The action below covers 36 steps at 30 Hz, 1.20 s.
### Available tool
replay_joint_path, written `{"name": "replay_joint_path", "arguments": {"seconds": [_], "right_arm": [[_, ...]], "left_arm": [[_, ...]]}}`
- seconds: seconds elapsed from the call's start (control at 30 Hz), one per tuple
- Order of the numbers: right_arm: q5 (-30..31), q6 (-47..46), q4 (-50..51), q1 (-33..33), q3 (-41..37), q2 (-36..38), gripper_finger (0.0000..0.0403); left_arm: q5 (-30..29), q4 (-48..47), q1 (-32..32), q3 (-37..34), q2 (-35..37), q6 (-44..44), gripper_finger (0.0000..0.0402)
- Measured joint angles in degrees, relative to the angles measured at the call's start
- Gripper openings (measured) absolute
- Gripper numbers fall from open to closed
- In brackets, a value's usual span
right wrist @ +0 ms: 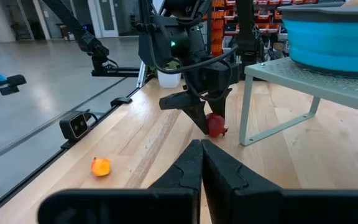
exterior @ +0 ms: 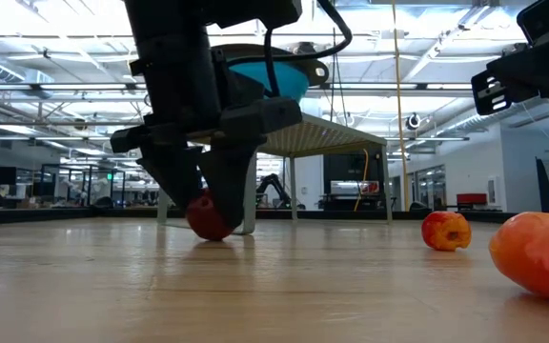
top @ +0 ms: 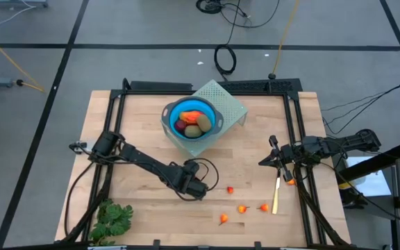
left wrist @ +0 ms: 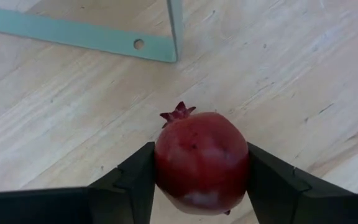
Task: Pick & Place Fruit
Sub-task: Put the pomegranate into the collapsible colander on the shelf
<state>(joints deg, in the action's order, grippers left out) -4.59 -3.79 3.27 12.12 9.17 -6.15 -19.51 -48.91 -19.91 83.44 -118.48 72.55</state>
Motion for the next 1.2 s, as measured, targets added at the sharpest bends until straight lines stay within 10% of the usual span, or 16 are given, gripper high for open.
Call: {"name": "replay_joint_path", "arguments": {"seconds": [1.2], "right_arm": [[0.01, 0.00, -0.44, -0.01, 0.00, 0.00, 0.0000]], "left_arm": [[9.21, -25.72, -11.40, 0.42, 12.47, 14.64, 0.0200]]}}
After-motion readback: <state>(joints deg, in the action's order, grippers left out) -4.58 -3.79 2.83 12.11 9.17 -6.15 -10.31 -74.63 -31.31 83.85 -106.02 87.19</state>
